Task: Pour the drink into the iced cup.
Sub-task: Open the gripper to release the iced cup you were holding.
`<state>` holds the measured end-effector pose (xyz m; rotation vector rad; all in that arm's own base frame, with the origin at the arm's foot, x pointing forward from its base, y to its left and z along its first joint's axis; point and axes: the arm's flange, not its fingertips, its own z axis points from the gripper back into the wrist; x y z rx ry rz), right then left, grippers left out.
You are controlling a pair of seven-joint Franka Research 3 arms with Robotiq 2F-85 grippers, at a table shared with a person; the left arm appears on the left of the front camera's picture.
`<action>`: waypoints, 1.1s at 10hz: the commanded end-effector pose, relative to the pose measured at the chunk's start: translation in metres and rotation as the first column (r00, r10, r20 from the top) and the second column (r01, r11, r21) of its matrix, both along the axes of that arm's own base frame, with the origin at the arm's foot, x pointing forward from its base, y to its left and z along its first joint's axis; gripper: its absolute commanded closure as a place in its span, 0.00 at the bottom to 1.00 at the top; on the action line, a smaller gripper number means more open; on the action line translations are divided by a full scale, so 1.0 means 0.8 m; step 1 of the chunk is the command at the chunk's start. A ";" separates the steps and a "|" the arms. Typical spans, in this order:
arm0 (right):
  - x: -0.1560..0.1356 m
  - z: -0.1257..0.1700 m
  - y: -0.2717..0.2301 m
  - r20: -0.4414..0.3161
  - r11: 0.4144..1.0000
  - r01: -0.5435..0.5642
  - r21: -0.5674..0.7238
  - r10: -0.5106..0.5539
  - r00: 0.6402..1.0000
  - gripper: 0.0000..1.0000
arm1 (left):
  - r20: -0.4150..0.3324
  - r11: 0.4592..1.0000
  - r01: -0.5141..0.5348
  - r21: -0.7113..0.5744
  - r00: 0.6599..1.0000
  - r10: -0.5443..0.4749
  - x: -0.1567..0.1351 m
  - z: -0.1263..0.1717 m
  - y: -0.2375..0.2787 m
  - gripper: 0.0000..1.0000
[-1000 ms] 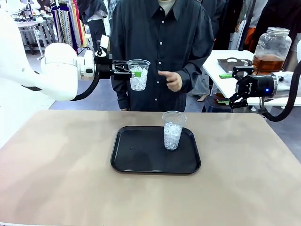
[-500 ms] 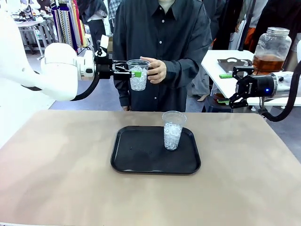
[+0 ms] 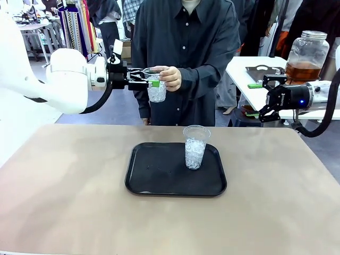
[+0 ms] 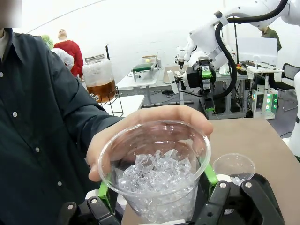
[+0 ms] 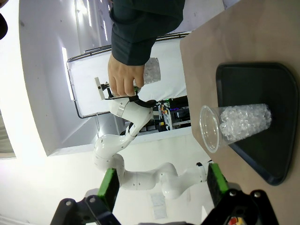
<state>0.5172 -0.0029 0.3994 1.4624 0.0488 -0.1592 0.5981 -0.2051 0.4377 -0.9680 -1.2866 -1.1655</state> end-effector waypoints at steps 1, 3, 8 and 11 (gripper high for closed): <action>0.000 0.001 0.000 0.001 1.000 -0.001 0.002 0.001 1.000 0.00 | 0.022 1.000 0.004 0.003 1.000 -0.004 -0.005 0.004 -0.001 0.12; 0.000 0.001 0.000 0.001 1.000 -0.001 0.002 0.001 1.000 0.00 | 0.022 1.000 0.004 0.003 1.000 -0.004 -0.005 0.004 -0.001 0.12; 0.000 0.001 0.000 0.001 1.000 -0.001 0.002 0.001 1.000 0.00 | 0.022 1.000 0.004 0.003 1.000 -0.004 -0.005 0.004 -0.001 0.12; 0.000 0.001 0.000 0.001 1.000 -0.001 0.002 0.001 1.000 0.00 | 0.022 1.000 0.004 0.003 1.000 -0.004 -0.005 0.004 -0.001 0.12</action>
